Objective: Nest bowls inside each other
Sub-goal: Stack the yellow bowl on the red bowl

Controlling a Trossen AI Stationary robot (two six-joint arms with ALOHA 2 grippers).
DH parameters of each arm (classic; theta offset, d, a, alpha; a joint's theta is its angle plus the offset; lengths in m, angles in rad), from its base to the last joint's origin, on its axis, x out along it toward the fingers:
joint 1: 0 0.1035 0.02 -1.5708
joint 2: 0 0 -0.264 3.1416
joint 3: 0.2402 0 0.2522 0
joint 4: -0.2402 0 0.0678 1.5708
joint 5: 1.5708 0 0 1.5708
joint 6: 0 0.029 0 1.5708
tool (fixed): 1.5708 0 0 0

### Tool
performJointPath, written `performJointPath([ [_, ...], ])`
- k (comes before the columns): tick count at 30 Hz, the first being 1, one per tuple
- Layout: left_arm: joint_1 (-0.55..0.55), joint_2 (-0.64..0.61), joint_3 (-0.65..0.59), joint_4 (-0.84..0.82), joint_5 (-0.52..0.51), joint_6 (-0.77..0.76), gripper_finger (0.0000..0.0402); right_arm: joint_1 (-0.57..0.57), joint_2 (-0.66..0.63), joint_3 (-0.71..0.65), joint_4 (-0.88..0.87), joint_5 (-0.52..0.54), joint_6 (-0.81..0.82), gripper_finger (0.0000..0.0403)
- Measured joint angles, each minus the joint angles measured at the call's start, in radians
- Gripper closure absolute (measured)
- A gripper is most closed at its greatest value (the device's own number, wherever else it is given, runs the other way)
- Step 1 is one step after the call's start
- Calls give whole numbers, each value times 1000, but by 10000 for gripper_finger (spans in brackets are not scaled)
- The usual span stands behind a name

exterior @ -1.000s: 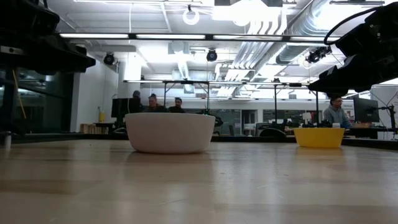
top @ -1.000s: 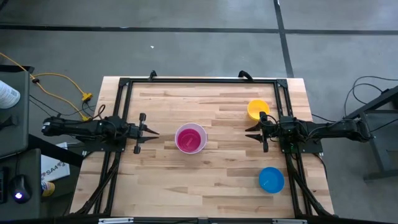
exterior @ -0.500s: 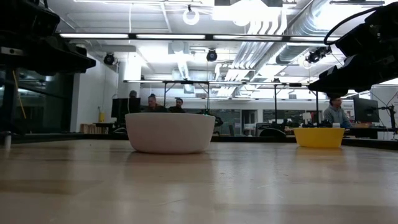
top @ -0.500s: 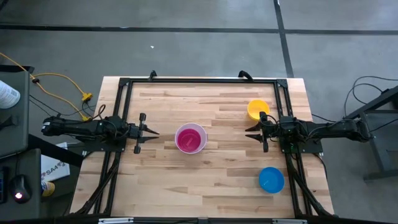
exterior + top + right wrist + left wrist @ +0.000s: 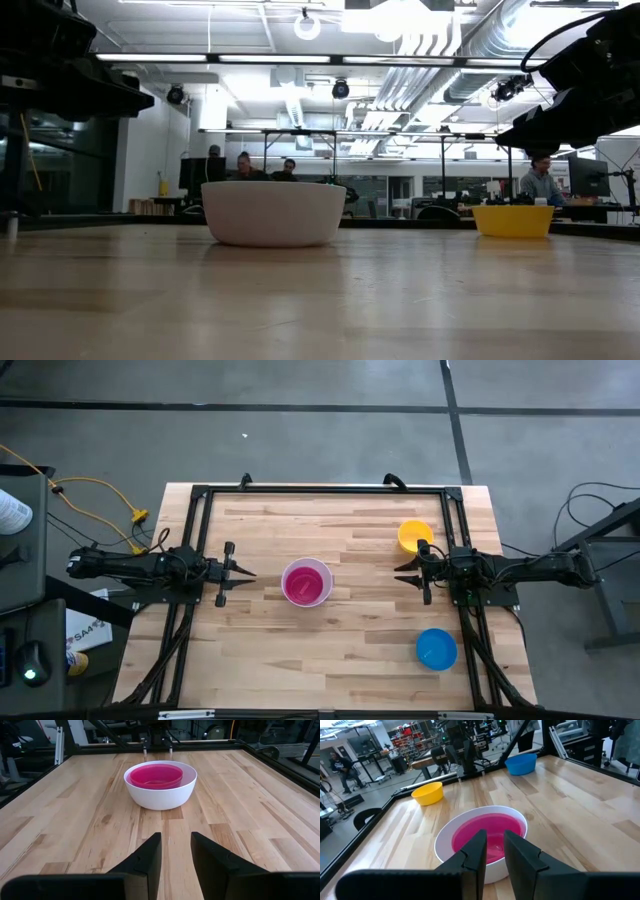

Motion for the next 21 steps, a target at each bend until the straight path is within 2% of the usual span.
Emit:
performJointPath([
  [16, 0, 0, 0, 0, 0, 0, 336, 0, 0, 0, 0, 1, -7, 305],
  [21, 0, 0, 0, 0, 0, 0, 336, 0, 0, 0, 8, 0, 43, 305],
])
